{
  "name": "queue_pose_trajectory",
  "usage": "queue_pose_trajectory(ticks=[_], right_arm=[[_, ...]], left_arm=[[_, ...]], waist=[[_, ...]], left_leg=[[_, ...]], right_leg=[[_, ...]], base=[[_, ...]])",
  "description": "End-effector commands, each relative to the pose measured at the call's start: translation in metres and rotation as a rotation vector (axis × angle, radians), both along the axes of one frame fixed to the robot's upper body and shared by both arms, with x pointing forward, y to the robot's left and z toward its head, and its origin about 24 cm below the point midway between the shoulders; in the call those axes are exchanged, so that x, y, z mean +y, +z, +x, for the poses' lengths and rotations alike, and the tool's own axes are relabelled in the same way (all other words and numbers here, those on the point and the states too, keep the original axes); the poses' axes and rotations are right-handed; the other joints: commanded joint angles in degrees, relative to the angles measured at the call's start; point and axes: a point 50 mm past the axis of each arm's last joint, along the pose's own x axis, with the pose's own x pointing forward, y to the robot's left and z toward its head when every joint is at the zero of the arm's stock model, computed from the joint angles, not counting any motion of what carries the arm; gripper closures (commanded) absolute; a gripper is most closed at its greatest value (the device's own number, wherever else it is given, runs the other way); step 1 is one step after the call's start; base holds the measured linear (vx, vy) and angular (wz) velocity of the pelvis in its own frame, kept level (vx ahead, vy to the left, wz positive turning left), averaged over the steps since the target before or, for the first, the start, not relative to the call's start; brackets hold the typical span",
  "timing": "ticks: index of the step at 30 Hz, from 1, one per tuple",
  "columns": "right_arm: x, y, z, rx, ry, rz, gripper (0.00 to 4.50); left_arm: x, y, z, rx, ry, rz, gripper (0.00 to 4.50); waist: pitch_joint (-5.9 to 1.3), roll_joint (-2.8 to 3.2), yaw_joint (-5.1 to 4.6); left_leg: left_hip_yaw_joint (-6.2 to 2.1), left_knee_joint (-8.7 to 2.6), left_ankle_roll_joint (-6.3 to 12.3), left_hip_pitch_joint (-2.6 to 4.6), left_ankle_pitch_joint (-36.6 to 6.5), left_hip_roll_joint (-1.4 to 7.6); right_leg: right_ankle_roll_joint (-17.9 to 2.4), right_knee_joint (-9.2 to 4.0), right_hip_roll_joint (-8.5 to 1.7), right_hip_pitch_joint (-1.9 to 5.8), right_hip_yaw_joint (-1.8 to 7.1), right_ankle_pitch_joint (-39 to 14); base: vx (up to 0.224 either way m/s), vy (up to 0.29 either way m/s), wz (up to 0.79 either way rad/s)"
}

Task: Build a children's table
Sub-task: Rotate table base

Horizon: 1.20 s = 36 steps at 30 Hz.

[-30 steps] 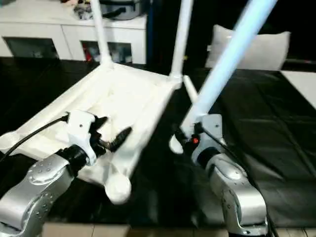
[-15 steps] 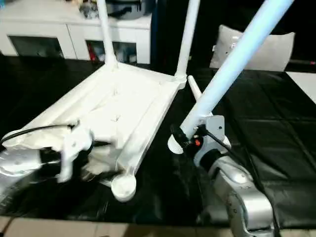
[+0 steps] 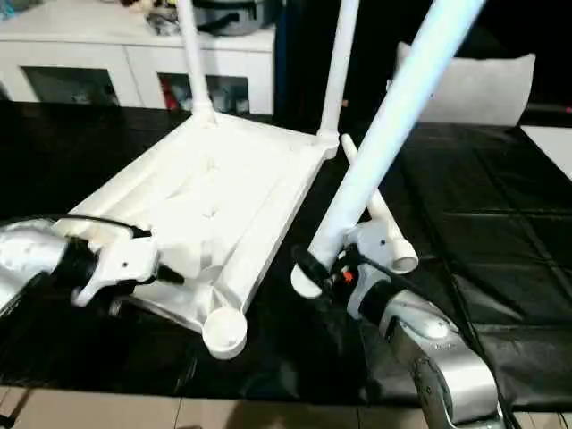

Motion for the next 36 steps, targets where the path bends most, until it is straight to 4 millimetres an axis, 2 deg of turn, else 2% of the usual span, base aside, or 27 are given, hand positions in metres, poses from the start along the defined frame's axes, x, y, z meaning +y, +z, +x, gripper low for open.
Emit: queue_pose_trajectory(ticks=[1,2,5,6,7,8,9,12,16,19,21,23,25,29,30,33,36], right_arm=[[0.001,0.002,0.0,-0.028,0.014,-0.006,2.6],[0.002,0.001,-0.001,-0.031,0.017,-0.01,2.6],[0.003,0.0,-0.003,-0.031,0.022,-0.007,2.6],[0.003,-0.001,-0.003,-0.031,0.023,-0.007,2.6],[0.004,-0.001,-0.003,-0.031,0.024,-0.006,2.6],[0.004,-0.001,-0.003,-0.032,0.023,-0.005,2.6],[0.004,0.0,-0.002,-0.033,0.021,-0.005,2.6],[0.005,-0.001,-0.002,-0.033,0.016,-0.005,2.6],[0.009,-0.003,-0.003,-0.031,0.02,-0.004,2.6],[0.012,-0.004,-0.004,-0.029,0.025,0.002,2.6],[0.013,-0.005,-0.004,-0.027,0.028,0.002,2.6],[0.013,-0.005,-0.004,-0.026,0.03,0.001,2.6],[0.014,-0.006,-0.003,-0.026,0.033,-0.002,2.6],[0.014,-0.006,-0.002,-0.028,0.038,-0.006,2.6],[0.015,-0.005,-0.002,-0.029,0.039,-0.006,2.6],[0.015,-0.005,-0.001,-0.031,0.042,-0.007,2.6],[0.015,-0.005,-0.001,-0.031,0.041,-0.003,2.6]], left_arm=[[-0.002,-0.004,0.001,0.022,-0.059,0.029,1.71],[-0.002,-0.006,0.002,0.038,-0.081,0.05,1.79],[0.0,-0.01,0.005,0.044,-0.124,0.111,2.03],[-0.001,-0.011,0.006,0.037,-0.136,0.126,2.23],[-0.001,-0.011,0.007,0.033,-0.139,0.13,2.23],[-0.002,-0.011,0.008,0.028,-0.15,0.132,2.27],[-0.003,-0.012,0.009,0.026,-0.16,0.135,2.48],[-0.004,-0.013,0.011,0.008,-0.179,0.149,2.66],[-0.006,-0.016,0.013,0.001,-0.179,0.14,2.93],[-0.009,-0.018,0.015,-0.022,-0.191,0.143,3.07],[-0.01,-0.018,0.017,-0.039,-0.197,0.145,3.26],[-0.012,-0.019,0.018,-0.044,-0.206,0.146,3.47],[-0.014,-0.02,0.018,-0.043,-0.214,0.145,3.5],[-0.016,-0.02,0.019,-0.045,-0.227,0.152,3.9],[-0.015,-0.02,0.021,-0.042,-0.219,0.155,3.9],[-0.014,-0.022,0.022,-0.015,-0.179,0.142,4.28],[-0.014,-0.023,0.022,0.001,-0.157,0.13,4.36]], waist=[[-4.02,0.68,0.41],[-4.01,0.65,0.43],[-3.77,0.54,0.5],[-3.53,0.56,0.52],[-3.38,0.76,0.65],[-3.35,0.9,0.75],[-3.24,0.69,0.76],[-3.05,0.79,1.06],[-3.19,0.72,1.29],[-3.39,0.67,1.39],[-3.45,0.82,1.5],[-3.41,0.71,1.41],[-3.33,0.66,1.45],[-3.2,0.76,1.7],[-3.23,0.93,1.77],[-3.15,0.88,2.01],[-3.27,0.81,2.3]], left_leg=[[-0.93,-3.64,1.34,0.97,-2.3,3.45],[-0.95,-3.61,1.64,0.87,-2.2,3.54],[-0.91,-3.79,2.15,0.8,-3.9,3.72],[-0.85,-3.95,1.9,0.89,-5.7,3.86],[-0.86,-4.16,1.24,1.05,-7.5,4.07],[-0.85,-4.19,0.74,1.2,-8.5,4.15],[-0.83,-4.41,0.1,1.17,-9.7,4.26],[-0.77,-4.71,-1.24,1.42,-12.5,4.42],[-0.72,-4.65,-1.5,1.41,-11.9,4.39],[-0.79,-4.5,-0.97,1.18,-9.6,4.37],[-0.79,-4.41,-0.74,1.19,-9.3,4.3],[-0.88,-4.49,-0.58,1.12,-9.2,4.35],[-0.76,-4.52,-0.69,1.28,-10.3,4.42],[-0.79,-4.69,-1.17,1.31,-11.6,4.54],[-0.75,-4.69,-1.52,1.42,-12.2,4.51],[-0.78,-4.8,-1.94,1.5,-13.3,4.54],[-0.78,-4.8,-1.81,1.39,-12.1,4.56]], right_leg=[[-14.3,-3.29,-4.66,1.85,2.46,14.9],[-14.4,-3.17,-4.74,1.9,2.41,15.6],[-14.6,-3.44,-4.93,1.98,2.34,12.5],[-14.6,-3.72,-4.97,1.83,2.38,9.6],[-14.7,-3.97,-5.03,1.7,2.38,6.5],[-14.8,-3.98,-5.06,1.6,2.38,5.1],[-14.9,-4.04,-5.05,1.63,2.41,3.3],[-14.8,-4.3,-5.17,1.36,2.56,-0.5],[-14.7,-4.19,-5.3,1.34,2.65,0.6],[-14.7,-3.9,-5.3,1.56,2.56,4.4],[-14.7,-3.88,-5.3,1.6,2.52,5.1],[-14.6,-3.85,-5.29,1.66,2.47,5.6],[-14.7,-3.98,-5.34,1.46,2.51,4.2],[-14.5,-4.19,-5.44,1.41,2.61,1.1],[-14.4,-4.22,-5.41,1.28,2.63,0.9],[-14.5,-4.27,-5.47,1.19,2.65,-0.3],[-14.1,-4.19,-5.48,1.26,2.66,0.5]], base=[[0.0,0.0,0.0],[0.0,0.0,0.0],[0.0,0.0,0.0],[0.0,0.0,0.0],[0.0,0.0,0.0],[0.0,0.0,0.0],[0.0,0.0,0.0],[0.0,0.0,0.0],[0.0,0.0,0.0],[0.0,0.0,0.0],[0.0,0.0,0.0],[0.0,0.0,0.0],[0.0,0.0,0.0],[0.0,0.0,0.0],[0.0,0.0,0.0],[0.0,0.0,0.0],[0.0,0.0,0.0]])
